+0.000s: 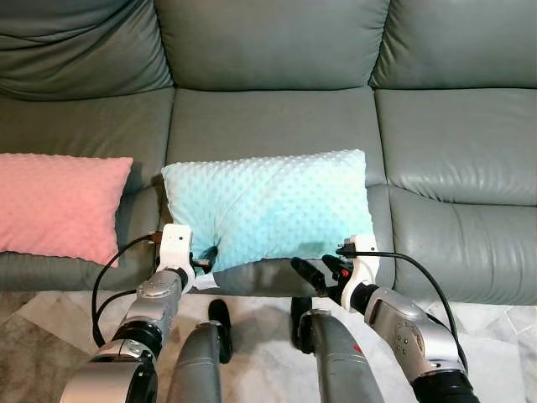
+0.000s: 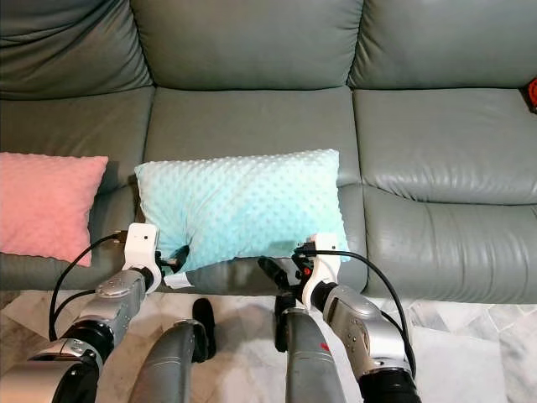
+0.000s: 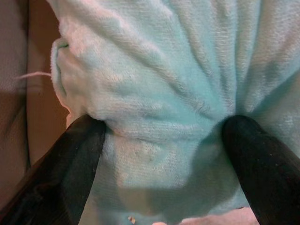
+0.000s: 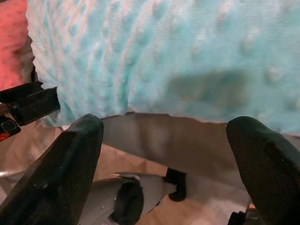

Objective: Move the pillow to the sofa

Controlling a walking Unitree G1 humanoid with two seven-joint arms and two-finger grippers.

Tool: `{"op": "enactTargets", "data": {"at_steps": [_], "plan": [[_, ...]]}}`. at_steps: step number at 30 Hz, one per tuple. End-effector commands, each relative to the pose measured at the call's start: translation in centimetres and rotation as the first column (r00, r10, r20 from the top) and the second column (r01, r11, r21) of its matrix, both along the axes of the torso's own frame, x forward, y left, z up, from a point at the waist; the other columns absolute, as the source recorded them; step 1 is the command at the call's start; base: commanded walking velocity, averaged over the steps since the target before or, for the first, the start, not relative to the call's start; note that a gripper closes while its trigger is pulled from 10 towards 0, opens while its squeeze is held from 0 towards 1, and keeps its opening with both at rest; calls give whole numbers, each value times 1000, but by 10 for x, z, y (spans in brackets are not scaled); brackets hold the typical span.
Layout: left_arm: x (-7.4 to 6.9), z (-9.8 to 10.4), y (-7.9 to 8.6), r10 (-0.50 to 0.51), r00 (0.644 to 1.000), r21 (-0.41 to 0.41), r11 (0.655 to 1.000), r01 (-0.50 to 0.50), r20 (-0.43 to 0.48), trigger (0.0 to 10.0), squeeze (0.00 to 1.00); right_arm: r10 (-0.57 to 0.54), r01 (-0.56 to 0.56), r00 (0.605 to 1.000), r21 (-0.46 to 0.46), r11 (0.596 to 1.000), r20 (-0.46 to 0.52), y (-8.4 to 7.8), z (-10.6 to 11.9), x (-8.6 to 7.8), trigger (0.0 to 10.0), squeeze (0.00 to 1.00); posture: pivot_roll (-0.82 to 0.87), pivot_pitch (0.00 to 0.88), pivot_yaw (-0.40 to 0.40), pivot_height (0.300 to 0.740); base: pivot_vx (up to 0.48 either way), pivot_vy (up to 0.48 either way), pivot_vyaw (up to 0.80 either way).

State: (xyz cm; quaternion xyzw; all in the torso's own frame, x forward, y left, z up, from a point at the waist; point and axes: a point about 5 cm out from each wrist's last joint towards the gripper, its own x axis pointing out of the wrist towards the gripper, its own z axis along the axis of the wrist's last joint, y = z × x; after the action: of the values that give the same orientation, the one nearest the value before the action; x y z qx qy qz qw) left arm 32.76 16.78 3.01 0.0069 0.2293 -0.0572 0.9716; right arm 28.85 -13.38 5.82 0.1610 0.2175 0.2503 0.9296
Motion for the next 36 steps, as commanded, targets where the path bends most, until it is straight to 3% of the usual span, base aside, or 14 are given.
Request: {"op": "enactTargets", "data": {"at_steps": [1,5,7,12,15,16,21,22,23,24,30,36], "plan": [[-12,-17,-6,-4,997,7,1000,4,-74,10000,0,-29,29,999,-18,999,-39,-3,-16,-7,10000,1000,-37,506,62,740,0,0,0],[-5,-10,-19,-26,998,2,1000,26,-49,10000,0,-59,59,998,-40,997,-6,-3,-17,-1,10000,910,-35,508,63,740,0,0,0],[-2,-6,-28,-42,999,5,999,42,-35,10000,0,-86,86,996,-60,994,9,-4,-18,2,10000,592,-35,509,66,740,0,0,0],[3,-1,-39,-58,998,3,998,58,-18,10000,0,-122,123,992,-70,990,27,-6,-15,6,10000,576,-39,510,70,740,0,0,0],[7,5,-48,-76,997,-5,997,76,-1,10000,0,-142,145,989,-68,987,43,-7,-15,8,10000,498,-38,512,73,740,0,0,0],[9,7,-52,-82,997,-4,997,82,4,10000,0,-147,150,988,-65,987,46,-6,-15,8,10000,431,-38,512,74,740,0,0,0],[11,10,-53,-85,996,15,996,85,14,10000,0,-146,149,988,-53,987,54,-2,-15,7,10000,290,-41,511,76,740,0,0,0],[11,10,-51,-76,997,26,997,75,18,10000,0,-144,146,988,-44,988,55,-1,-14,7,10000,114,-40,510,77,740,0,0,0],[12,11,-49,-70,997,34,997,69,22,10000,0,-143,145,988,-40,989,55,-1,-13,7,10000,114,-40,510,77,740,0,0,0],[12,11,-47,-62,998,48,997,61,26,10000,0,-142,144,988,-38,989,57,0,-13,7,10000,0,-40,510,77,740,0,0,0],[17,18,-21,42,995,133,990,-54,94,10000,0,-123,125,989,-11,992,86,2,-9,5,10000,0,-37,500,78,740,0,0,0],[17,21,4,144,980,180,969,-167,135,10000,0,-166,168,980,-6,986,112,-11,-4,4,10000,0,-40,493,77,740,0,0,0]]}}
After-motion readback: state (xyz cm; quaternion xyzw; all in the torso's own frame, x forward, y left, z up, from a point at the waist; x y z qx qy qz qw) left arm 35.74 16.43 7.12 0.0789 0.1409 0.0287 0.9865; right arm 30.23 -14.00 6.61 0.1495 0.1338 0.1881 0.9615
